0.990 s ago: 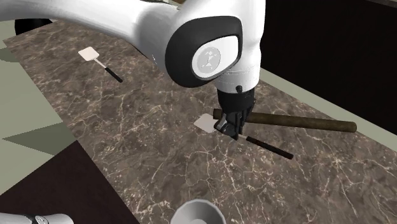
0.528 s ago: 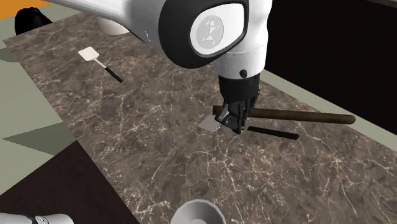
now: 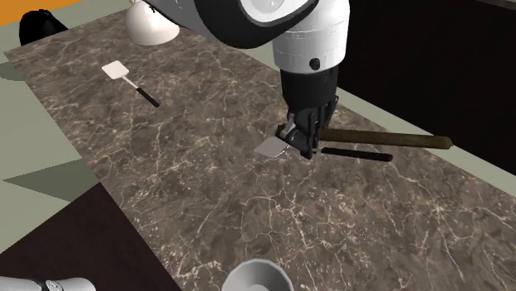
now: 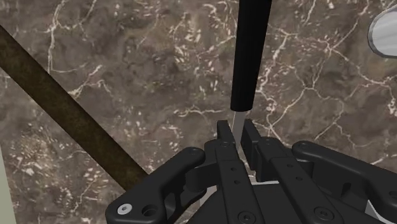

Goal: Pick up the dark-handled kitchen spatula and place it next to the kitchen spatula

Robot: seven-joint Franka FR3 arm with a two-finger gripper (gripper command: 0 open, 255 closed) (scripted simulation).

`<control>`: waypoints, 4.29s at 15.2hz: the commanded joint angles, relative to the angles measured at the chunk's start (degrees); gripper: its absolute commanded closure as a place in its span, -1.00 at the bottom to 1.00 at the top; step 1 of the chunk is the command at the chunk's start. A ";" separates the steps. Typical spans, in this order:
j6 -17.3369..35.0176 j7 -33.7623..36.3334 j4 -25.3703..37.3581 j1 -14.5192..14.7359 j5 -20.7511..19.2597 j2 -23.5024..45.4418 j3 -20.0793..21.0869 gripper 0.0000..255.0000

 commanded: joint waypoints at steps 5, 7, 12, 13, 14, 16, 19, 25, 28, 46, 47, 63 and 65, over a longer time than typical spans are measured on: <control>-2.31 8.25 0.03 4.33 -0.61 -0.49 3.94 1.00; -3.12 10.75 0.55 5.74 -0.46 -0.17 5.22 1.00; -5.28 16.53 2.98 9.09 0.45 1.61 8.32 1.00; -5.74 17.61 3.67 9.74 0.70 2.12 8.92 1.00; -6.22 18.66 4.42 10.37 0.97 2.69 9.50 1.00; -7.20 20.70 6.13 11.63 1.55 3.98 10.63 1.00; -8.79 23.58 9.22 13.42 2.50 6.28 12.25 1.00; -12.54 28.78 17.46 16.67 4.55 12.19 15.17 1.00; -14.82 31.12 22.75 18.12 5.60 15.83 16.45 1.00; -30.11 40.34 63.17 22.25 10.39 43.13 21.15 1.00; -29.20 40.45 62.06 22.34 10.37 42.93 21.16 1.00; -19.11 41.70 51.99 22.95 10.30 43.10 21.35 1.00; -19.12 41.70 52.00 22.95 10.30 43.10 21.35 1.00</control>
